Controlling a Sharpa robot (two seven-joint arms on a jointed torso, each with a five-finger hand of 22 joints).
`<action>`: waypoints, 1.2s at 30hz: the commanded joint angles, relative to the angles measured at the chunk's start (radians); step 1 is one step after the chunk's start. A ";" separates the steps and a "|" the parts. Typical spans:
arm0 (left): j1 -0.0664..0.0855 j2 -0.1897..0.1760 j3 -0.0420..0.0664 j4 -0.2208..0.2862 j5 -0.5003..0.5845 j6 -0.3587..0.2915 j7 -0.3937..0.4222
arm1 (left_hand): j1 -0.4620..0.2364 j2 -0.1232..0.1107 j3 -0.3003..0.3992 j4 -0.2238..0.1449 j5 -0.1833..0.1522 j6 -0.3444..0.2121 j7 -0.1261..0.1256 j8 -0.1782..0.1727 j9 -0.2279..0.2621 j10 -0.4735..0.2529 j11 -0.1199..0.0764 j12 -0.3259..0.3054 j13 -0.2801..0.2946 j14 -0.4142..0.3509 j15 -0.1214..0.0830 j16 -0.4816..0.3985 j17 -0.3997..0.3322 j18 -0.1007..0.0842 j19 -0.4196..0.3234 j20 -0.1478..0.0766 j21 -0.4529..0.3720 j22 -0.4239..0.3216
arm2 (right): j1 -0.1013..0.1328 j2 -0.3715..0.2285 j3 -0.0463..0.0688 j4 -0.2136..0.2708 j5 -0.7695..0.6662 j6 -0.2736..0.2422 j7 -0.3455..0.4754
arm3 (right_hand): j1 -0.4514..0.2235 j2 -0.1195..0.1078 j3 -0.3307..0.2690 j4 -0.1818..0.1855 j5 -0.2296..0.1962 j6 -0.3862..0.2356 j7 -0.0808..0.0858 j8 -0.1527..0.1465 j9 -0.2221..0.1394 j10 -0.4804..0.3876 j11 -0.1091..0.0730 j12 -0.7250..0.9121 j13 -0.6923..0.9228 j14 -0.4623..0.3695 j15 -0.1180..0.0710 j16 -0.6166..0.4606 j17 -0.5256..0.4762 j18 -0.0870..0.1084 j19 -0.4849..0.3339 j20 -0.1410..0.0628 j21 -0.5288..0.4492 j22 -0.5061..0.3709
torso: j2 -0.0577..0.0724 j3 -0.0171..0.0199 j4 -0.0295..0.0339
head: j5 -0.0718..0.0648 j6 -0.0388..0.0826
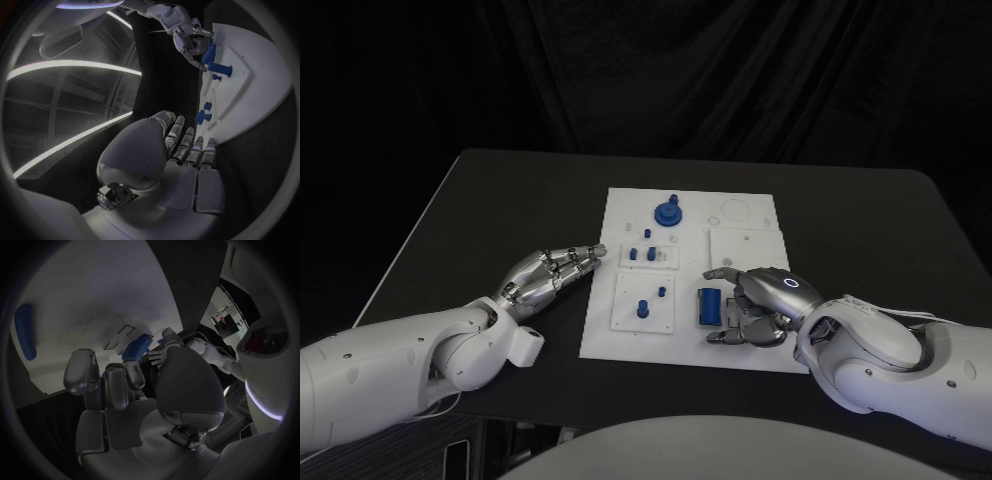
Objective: Assemble the parts on the task board
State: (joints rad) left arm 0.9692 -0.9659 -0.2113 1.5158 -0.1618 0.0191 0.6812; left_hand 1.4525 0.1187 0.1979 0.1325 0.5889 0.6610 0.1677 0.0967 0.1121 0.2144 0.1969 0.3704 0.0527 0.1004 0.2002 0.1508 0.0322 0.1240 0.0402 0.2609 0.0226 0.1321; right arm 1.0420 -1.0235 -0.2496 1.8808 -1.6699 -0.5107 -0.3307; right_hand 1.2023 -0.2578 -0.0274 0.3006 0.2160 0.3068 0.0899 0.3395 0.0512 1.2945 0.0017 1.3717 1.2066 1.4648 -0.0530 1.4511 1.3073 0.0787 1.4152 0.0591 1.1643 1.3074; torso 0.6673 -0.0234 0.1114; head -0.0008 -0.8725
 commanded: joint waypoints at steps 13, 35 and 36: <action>-0.001 0.003 0.000 -0.002 0.004 0.013 0.149 | -0.006 0.004 0.008 0.000 -0.006 -0.009 0.000 -0.004 -0.002 -0.008 0.004 -0.006 -0.001 0.002 0.005 0.003 0.001 0.008 0.001 0.007 0.000 -0.001 | -0.003 -0.006 0.000 0.012 -0.002 -0.069 -0.005 | 0.085 0.016 0.017 0.000 0.080 0.003 0.002 0.009 0.009 -0.003 -0.002 -0.008 -0.003 0.039 -0.009 -0.015 0.069 0.012 -0.012 -0.012 -0.032 0.142 | 0.000 0.0000 0.0000 | 0.001 0.000; -0.001 0.008 0.000 -0.005 0.004 0.027 0.133 | -0.009 0.006 0.011 0.001 -0.011 0.004 0.003 -0.002 0.000 -0.007 0.008 -0.005 -0.001 0.002 0.007 0.002 0.000 0.010 0.002 0.010 0.000 0.000 | -0.003 0.007 0.000 0.002 -0.002 -0.025 -0.082 | 0.128 0.117 0.087 -0.009 0.093 0.172 0.043 0.406 0.121 0.024 0.039 0.063 0.082 0.036 0.026 -0.010 0.071 0.016 -0.018 0.021 -0.055 0.138 | 0.000 -0.0001 0.0002 | 0.001 0.000; -0.001 0.008 0.000 -0.005 0.004 0.027 0.133 | -0.009 0.006 0.011 0.001 -0.011 0.004 0.003 -0.002 0.000 -0.007 0.008 -0.005 -0.001 0.002 0.007 0.002 0.000 0.010 0.002 0.010 0.000 0.000 | -0.003 0.007 0.000 0.002 -0.002 -0.028 -0.080 | 0.132 0.119 0.088 -0.010 0.096 0.171 0.042 0.418 0.125 0.022 0.040 0.063 0.081 0.036 0.027 -0.010 0.070 0.016 -0.019 0.021 -0.058 0.137 | 0.000 -0.0001 0.0001 | 0.002 0.000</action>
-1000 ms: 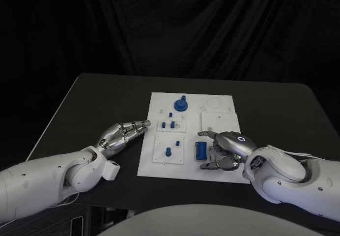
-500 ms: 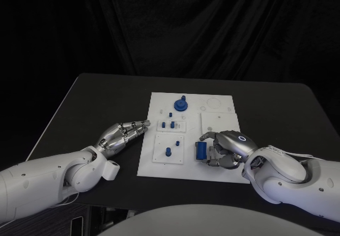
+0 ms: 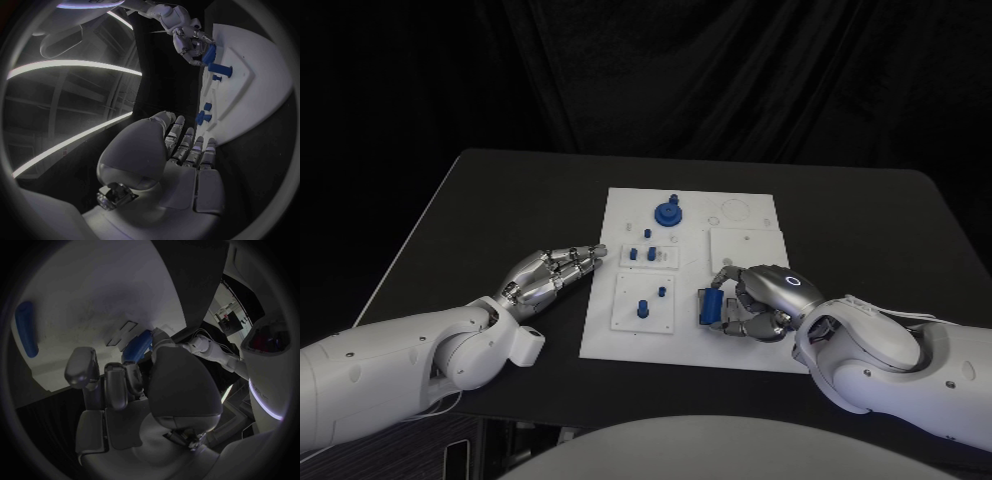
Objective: Assemble the parts on the task board
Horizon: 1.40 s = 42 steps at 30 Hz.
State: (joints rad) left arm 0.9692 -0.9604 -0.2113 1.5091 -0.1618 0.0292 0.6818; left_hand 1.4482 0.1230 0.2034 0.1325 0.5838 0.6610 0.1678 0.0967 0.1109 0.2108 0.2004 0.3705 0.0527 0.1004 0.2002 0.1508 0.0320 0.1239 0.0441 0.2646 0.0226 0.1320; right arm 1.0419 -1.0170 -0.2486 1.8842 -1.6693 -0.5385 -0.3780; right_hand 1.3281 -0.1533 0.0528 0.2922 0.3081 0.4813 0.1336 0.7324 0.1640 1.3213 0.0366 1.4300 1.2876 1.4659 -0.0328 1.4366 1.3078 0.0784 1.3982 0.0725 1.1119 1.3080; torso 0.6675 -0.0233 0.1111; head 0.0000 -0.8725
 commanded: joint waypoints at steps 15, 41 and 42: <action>-0.001 0.001 0.000 -0.001 0.004 0.021 0.129 | -0.006 0.002 0.006 0.002 -0.010 0.007 0.004 -0.001 0.002 -0.004 0.006 -0.005 -0.001 0.002 0.008 0.003 0.000 0.010 -0.002 0.008 0.000 0.000 | -0.004 -0.012 -0.001 0.029 -0.003 -0.103 0.036 | -0.007 0.029 0.057 0.000 0.359 0.018 -0.015 0.166 0.039 0.014 -0.004 0.016 0.018 0.045 -0.002 0.020 0.088 0.010 0.016 0.001 0.034 0.147 | 0.000 0.0000 0.0004 | 0.002 0.000; -0.001 0.002 0.000 -0.002 0.004 0.023 0.124 | -0.007 0.001 0.007 0.002 -0.013 0.006 0.004 -0.001 0.002 -0.003 0.007 -0.003 -0.001 0.002 0.009 0.003 0.000 0.011 -0.002 0.009 0.000 0.001 | -0.007 -0.033 -0.001 0.050 -0.003 0.015 -0.014 | -0.096 -0.035 0.230 -0.002 0.693 -0.029 -0.006 0.066 -0.042 -0.088 -0.007 -0.057 -0.098 0.026 -0.003 -0.004 0.054 0.020 -0.012 -0.001 -0.019 0.133 | 0.000 -0.0002 0.0004 | 0.002 0.000; -0.001 0.002 0.000 -0.002 0.004 0.023 0.124 | -0.007 0.001 0.007 0.002 -0.013 0.006 0.004 -0.001 0.002 -0.003 0.007 -0.003 -0.001 0.002 0.009 0.003 0.000 0.011 -0.002 0.009 0.000 0.001 | -0.007 -0.032 -0.001 0.049 -0.003 0.019 -0.016 | -0.097 -0.036 0.231 -0.002 0.691 -0.034 -0.005 0.062 -0.044 -0.090 -0.007 -0.059 -0.100 0.026 -0.003 -0.005 0.053 0.020 -0.013 -0.001 -0.021 0.132 | 0.000 -0.0002 0.0004 | 0.002 0.000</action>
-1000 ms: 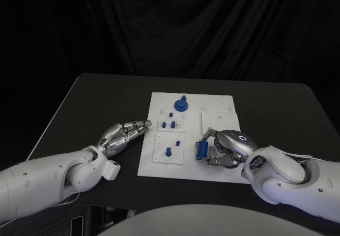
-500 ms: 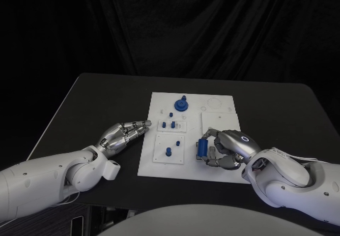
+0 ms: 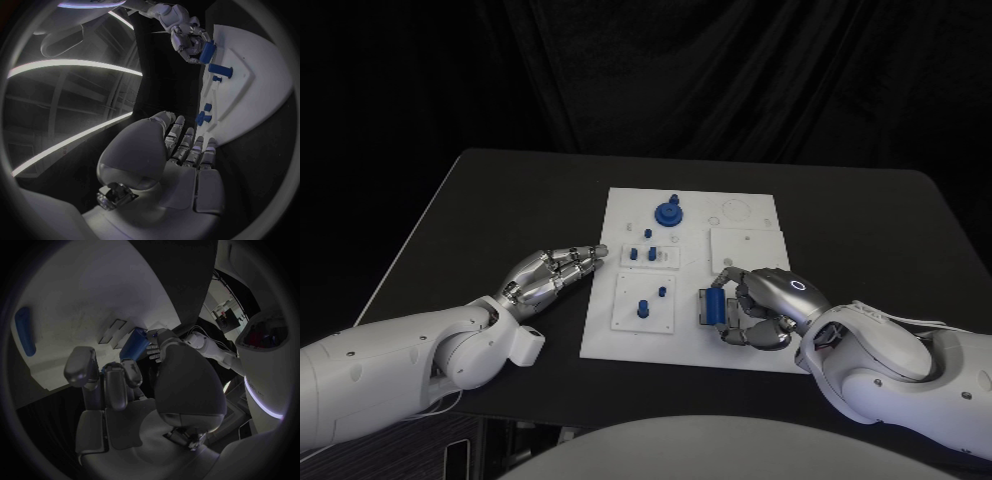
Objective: Assemble the parts on the task board
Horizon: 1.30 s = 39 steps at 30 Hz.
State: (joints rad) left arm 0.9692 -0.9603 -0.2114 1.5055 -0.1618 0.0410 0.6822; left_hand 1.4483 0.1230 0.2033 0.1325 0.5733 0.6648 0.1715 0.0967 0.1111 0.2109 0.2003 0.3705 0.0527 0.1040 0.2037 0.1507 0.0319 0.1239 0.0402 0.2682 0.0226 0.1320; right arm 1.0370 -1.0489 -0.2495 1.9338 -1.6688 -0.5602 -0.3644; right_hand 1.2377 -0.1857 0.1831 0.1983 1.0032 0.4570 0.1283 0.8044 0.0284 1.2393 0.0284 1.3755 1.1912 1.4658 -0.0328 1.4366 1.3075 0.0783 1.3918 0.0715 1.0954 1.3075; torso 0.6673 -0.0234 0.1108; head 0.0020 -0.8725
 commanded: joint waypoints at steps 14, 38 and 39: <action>-0.001 0.003 0.000 0.000 0.004 0.014 0.119 | -0.008 0.001 0.007 0.002 -0.004 0.003 0.001 -0.001 0.001 -0.002 0.008 -0.003 -0.001 -0.001 0.006 0.004 0.001 0.011 0.002 0.006 0.000 0.000 | -0.003 0.018 0.000 -0.023 -0.003 0.070 -0.044 | -0.011 0.009 0.056 0.094 -0.125 -0.130 0.006 -0.126 0.035 -0.059 0.007 -0.040 -0.062 0.017 0.003 -0.015 0.039 0.025 -0.020 0.006 -0.034 0.126 | 0.000 0.0000 0.0008 | 0.000 0.000; -0.001 0.007 0.000 -0.004 0.004 0.017 0.117 | -0.010 0.001 0.008 0.004 -0.007 0.001 0.002 -0.001 0.001 -0.001 0.012 -0.002 -0.001 -0.001 0.007 0.004 0.001 0.012 0.002 0.008 0.000 0.000 | -0.003 0.026 0.000 -0.024 -0.003 0.110 -0.053 | -0.009 0.022 -0.088 0.099 -0.235 -0.243 -0.003 -0.300 0.026 -0.139 0.003 -0.098 -0.155 -0.002 0.002 -0.035 0.010 0.035 -0.044 0.007 -0.095 0.113 | 0.000 0.0000 0.0010 | 0.000 0.000; -0.001 0.007 0.000 -0.004 0.004 0.017 0.117 | -0.010 0.001 0.008 0.004 -0.007 0.001 0.002 -0.001 0.001 -0.001 0.012 -0.002 -0.001 -0.001 0.007 0.004 0.001 0.012 0.002 0.008 0.000 0.000 | -0.003 0.025 0.000 -0.023 -0.003 0.109 -0.052 | -0.009 0.022 -0.091 0.099 -0.235 -0.248 -0.004 -0.307 0.026 -0.141 0.003 -0.100 -0.157 -0.002 0.001 -0.036 0.009 0.035 -0.044 0.007 -0.095 0.113 | 0.001 0.0001 0.0004 | 0.001 0.000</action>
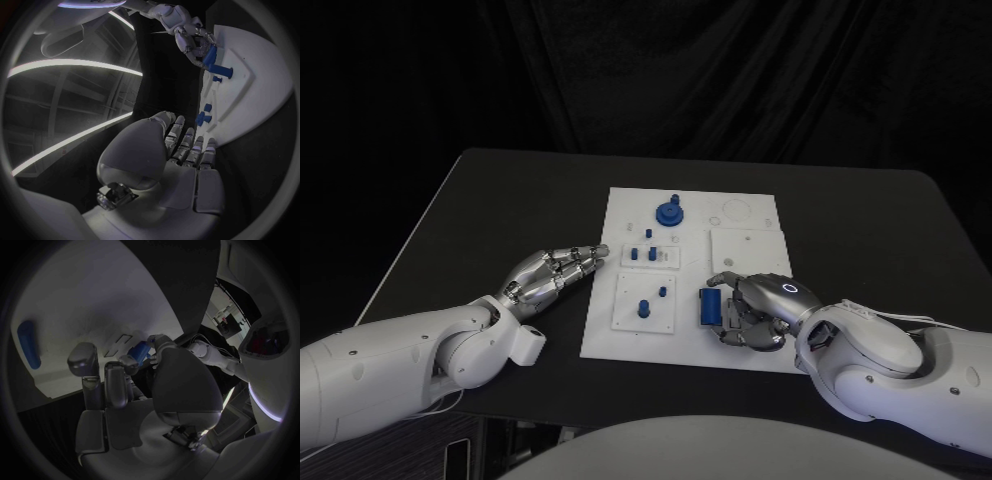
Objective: Assemble the parts on the task board
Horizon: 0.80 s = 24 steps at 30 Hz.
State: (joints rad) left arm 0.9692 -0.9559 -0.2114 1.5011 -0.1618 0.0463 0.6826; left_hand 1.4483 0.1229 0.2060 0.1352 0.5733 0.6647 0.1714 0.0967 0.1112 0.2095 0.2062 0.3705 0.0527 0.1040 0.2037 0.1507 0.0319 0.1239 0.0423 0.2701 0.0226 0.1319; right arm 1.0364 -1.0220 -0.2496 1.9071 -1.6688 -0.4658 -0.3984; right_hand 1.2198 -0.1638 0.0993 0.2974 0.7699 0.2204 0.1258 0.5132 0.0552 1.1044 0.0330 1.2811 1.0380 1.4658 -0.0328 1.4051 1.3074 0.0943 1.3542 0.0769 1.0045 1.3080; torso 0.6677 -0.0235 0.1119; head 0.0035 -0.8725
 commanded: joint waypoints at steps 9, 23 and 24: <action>-0.001 0.003 0.000 -0.001 0.004 0.012 0.115 | -0.011 0.002 0.006 0.002 -0.008 -0.001 0.003 -0.001 0.001 0.000 0.007 -0.003 -0.001 -0.002 0.008 0.004 0.001 0.012 0.000 0.007 0.000 0.000 | -0.002 -0.001 0.000 0.002 -0.003 0.008 -0.019 | 0.012 -0.055 -0.088 0.004 -0.062 -0.148 -0.025 -0.183 -0.014 -0.052 -0.018 -0.056 -0.078 -0.012 -0.011 -0.013 -0.003 0.023 -0.018 -0.009 -0.034 0.107 | 0.000 0.0002 -0.0009 | 0.001 0.000; -0.002 0.003 0.000 -0.001 0.004 0.010 0.114 | -0.013 0.004 0.007 0.003 -0.012 -0.001 0.004 -0.001 0.001 -0.001 0.009 -0.003 -0.001 -0.002 0.009 0.004 0.000 0.012 0.001 0.008 0.001 0.001 | -0.002 -0.007 0.000 0.008 -0.003 -0.054 -0.013 | 0.029 -0.038 -0.073 0.003 -0.159 -0.101 -0.002 -0.048 0.012 -0.041 -0.003 -0.033 -0.055 -0.020 0.001 -0.019 -0.013 0.026 -0.031 -0.004 -0.068 0.100 | 0.000 0.0002 -0.0005 | 0.000 0.000; -0.002 0.004 0.000 -0.001 0.004 0.010 0.114 | -0.013 0.004 0.007 0.003 -0.012 -0.001 0.004 -0.001 0.001 -0.001 0.009 -0.003 -0.001 -0.002 0.009 0.004 0.000 0.012 0.001 0.008 0.001 0.001 | -0.002 -0.007 0.000 0.007 -0.003 -0.054 -0.015 | 0.030 -0.032 -0.069 0.005 -0.212 -0.061 0.004 0.024 0.027 -0.031 0.003 -0.018 -0.038 -0.019 0.004 -0.018 -0.012 0.025 -0.030 0.000 -0.066 0.100 | 0.000 0.0002 -0.0005 | 0.000 0.000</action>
State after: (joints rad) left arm 0.9692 -0.9545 -0.2113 1.4991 -0.1618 0.0477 0.6828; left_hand 1.4442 0.1271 0.2088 0.1380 0.5653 0.6648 0.1714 0.0967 0.1112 0.2110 0.2076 0.3705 0.0527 0.1004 0.2073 0.1507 0.0319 0.1239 0.0439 0.2716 0.0226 0.1319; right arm 1.0362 -1.0279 -0.2495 1.9117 -1.6687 -0.4879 -0.3998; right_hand 1.2465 -0.1984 0.0255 0.3033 0.5849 0.1423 0.1265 0.5038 0.0754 1.0686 0.0330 1.2558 0.9917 1.4478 -0.0330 1.3861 1.2935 0.1099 1.3257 0.0696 0.9426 1.3077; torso 0.6676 -0.0233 0.1112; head 0.0035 -0.8725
